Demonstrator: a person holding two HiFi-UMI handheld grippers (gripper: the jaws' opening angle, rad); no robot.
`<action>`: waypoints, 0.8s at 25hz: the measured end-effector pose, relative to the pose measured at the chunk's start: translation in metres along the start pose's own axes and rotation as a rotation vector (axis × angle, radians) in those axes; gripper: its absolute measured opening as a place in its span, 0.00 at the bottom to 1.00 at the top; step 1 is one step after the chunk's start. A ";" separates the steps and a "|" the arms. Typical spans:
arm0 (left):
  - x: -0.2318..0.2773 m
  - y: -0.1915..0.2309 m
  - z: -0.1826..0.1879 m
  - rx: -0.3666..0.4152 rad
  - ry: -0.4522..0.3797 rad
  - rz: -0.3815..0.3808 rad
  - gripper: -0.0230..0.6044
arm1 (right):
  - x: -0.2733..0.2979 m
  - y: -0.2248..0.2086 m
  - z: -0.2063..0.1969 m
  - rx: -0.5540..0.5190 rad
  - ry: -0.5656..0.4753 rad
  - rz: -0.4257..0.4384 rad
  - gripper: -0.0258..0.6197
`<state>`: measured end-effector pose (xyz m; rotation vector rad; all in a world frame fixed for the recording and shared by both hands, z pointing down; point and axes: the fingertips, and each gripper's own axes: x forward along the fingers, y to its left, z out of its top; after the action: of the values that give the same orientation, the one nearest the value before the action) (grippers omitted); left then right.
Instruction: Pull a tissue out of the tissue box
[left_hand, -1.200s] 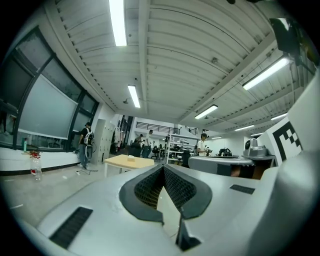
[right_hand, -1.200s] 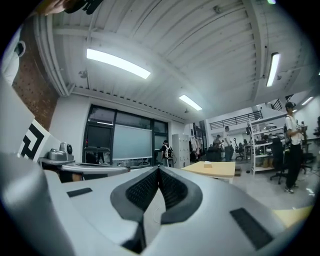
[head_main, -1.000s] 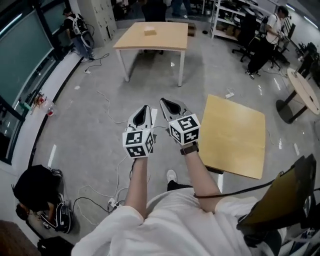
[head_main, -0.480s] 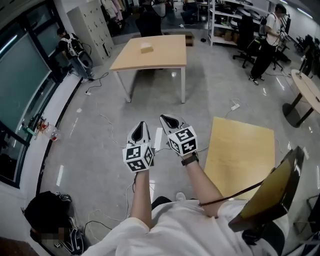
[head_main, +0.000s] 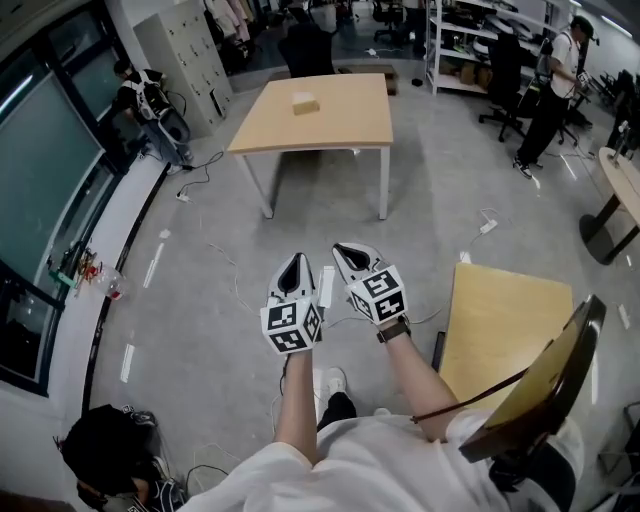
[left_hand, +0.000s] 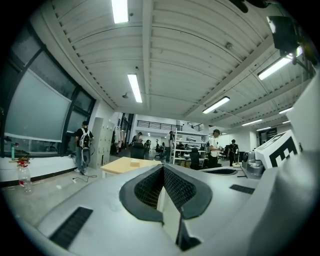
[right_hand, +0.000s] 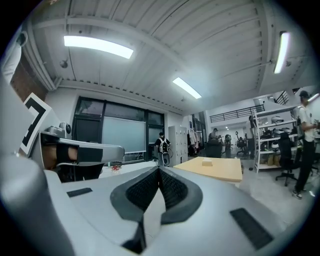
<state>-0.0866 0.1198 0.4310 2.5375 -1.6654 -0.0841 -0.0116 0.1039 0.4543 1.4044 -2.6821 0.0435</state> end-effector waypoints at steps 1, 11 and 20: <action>0.013 0.011 -0.001 -0.013 0.002 -0.002 0.04 | 0.016 -0.007 -0.002 0.001 0.013 -0.004 0.04; 0.113 0.126 0.039 -0.027 -0.071 -0.018 0.04 | 0.182 -0.035 0.031 -0.057 -0.006 -0.004 0.04; 0.181 0.179 0.028 -0.123 -0.061 -0.068 0.04 | 0.253 -0.065 0.015 -0.055 0.034 -0.037 0.04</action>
<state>-0.1807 -0.1185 0.4263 2.5229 -1.5431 -0.2645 -0.1022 -0.1416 0.4668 1.4235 -2.6089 -0.0093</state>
